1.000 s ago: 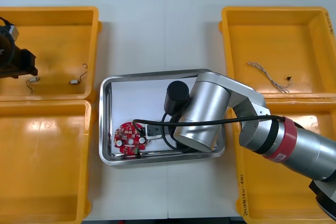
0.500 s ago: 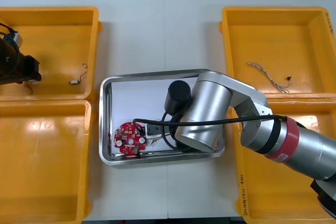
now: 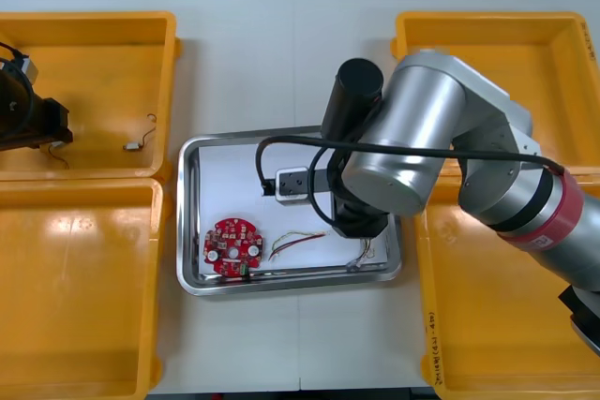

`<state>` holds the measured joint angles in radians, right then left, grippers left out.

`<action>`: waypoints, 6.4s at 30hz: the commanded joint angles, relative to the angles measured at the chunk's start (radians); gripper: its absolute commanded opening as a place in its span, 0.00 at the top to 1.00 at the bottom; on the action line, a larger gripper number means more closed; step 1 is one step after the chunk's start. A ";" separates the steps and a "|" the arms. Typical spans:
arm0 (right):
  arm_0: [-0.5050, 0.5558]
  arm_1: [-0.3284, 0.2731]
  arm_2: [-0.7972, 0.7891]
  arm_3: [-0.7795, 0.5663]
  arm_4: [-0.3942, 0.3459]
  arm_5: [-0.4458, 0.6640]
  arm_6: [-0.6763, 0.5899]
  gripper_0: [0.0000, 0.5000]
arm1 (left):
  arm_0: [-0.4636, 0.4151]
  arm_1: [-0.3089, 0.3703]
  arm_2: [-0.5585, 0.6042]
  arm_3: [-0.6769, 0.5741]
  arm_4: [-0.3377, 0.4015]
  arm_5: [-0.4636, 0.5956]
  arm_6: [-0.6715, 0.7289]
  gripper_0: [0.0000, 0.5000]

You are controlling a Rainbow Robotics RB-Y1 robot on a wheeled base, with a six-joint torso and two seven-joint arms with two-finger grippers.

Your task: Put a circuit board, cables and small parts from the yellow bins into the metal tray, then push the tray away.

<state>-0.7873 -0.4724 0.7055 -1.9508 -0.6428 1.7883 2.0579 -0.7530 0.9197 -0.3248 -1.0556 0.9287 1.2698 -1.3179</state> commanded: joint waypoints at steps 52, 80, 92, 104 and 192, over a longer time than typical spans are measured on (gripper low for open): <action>-0.064 -0.187 -0.725 0.355 0.084 0.132 -0.240 0.00 | -0.049 -0.064 0.016 0.026 -0.051 -0.006 -0.106 0.44; 0.135 -0.209 -0.722 0.466 0.069 -0.259 -0.021 0.00 | -0.049 0.010 0.062 -0.084 -0.008 0.135 -0.095 0.00; 0.178 -0.207 -0.650 0.487 0.058 -0.374 -0.001 0.00 | -0.049 0.042 0.130 -0.116 -0.017 0.151 -0.096 0.00; 0.178 -0.178 -0.626 0.532 0.038 -0.432 0.008 0.00 | -0.049 0.044 0.093 -0.092 -0.040 0.082 -0.095 0.00; -0.050 -0.222 -0.725 0.524 -0.143 -0.047 -0.082 1.00 | -0.063 -0.073 -0.005 0.031 -0.030 -0.023 -0.099 0.44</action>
<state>-0.7741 -0.6486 0.0128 -1.3894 -0.7653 1.7246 2.0317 -0.7773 0.8644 -0.3213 -1.0303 0.9071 1.2514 -1.3199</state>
